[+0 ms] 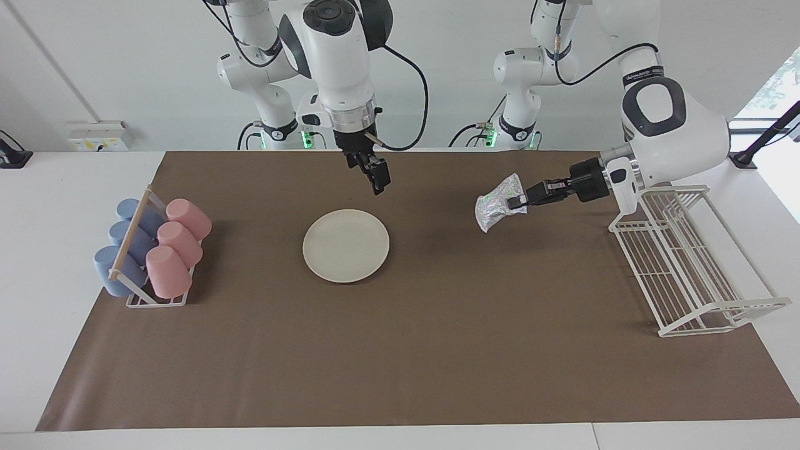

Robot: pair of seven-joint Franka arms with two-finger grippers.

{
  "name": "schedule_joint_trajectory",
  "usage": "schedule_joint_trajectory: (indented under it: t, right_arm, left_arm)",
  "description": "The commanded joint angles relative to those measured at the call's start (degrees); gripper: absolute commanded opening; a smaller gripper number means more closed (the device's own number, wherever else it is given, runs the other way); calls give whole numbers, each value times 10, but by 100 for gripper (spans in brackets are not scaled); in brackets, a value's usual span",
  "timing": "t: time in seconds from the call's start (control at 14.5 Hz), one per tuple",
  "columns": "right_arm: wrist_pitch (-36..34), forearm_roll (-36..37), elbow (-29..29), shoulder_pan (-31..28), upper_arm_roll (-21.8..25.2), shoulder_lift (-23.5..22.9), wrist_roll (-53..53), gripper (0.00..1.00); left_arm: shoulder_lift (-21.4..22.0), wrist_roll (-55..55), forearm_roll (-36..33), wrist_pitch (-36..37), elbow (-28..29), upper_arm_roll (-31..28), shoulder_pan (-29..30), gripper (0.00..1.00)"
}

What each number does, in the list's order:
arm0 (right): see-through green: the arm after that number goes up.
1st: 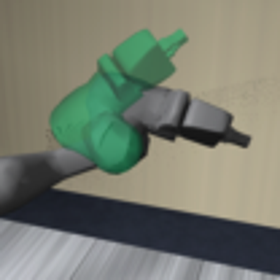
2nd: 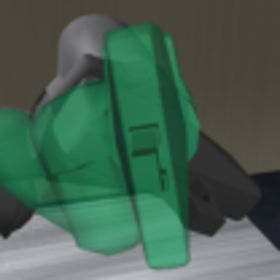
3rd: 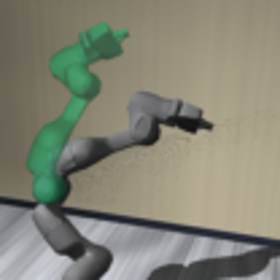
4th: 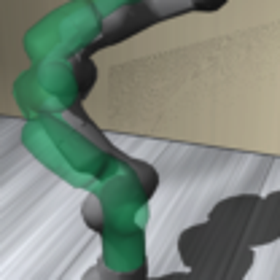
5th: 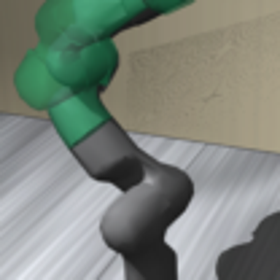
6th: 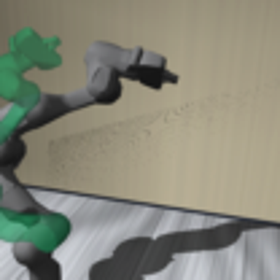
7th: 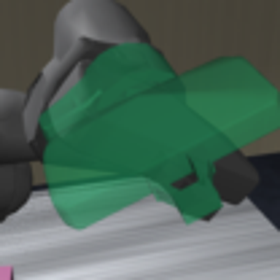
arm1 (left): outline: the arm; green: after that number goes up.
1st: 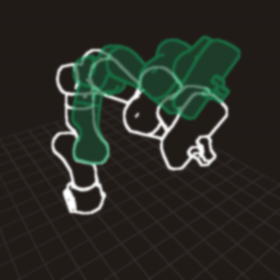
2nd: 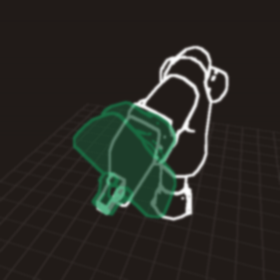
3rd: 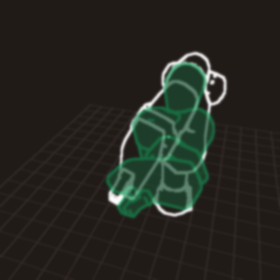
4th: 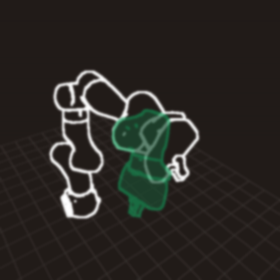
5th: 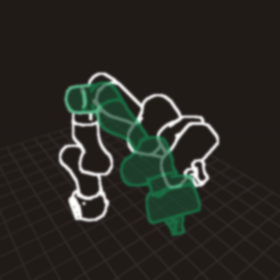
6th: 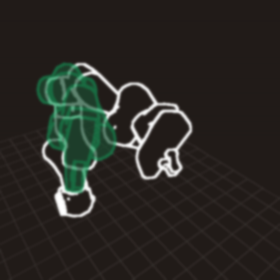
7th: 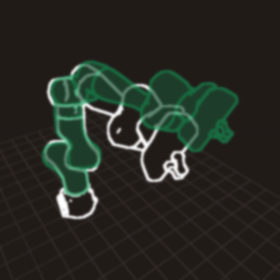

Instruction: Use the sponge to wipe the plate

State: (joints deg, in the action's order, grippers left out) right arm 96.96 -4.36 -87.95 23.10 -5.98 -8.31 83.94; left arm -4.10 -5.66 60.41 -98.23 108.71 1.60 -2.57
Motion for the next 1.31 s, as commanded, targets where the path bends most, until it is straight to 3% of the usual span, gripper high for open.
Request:
schedule_joint_trajectory:
  t: [0.0,0.35,0.48,1.11,1.24]
  right_arm:
    - [3,8,-16,11,-2,13,32,100]
    - [2,2,-23,14,-2,16,37,100]
    - [2,1,-28,14,-3,20,40,100]
    - [10,0,-41,17,-8,25,63,100]
    - [60,-1,-70,32,-10,36,96,100]
  left_arm:
    - [45,55,88,-28,91,1,-9,0]
    - [87,183,274,-82,221,5,-69,0]
    - [95,245,333,-107,249,5,-102,0]
    - [96,272,342,-128,254,6,-135,0]
    - [96,272,343,-129,254,6,-138,0]
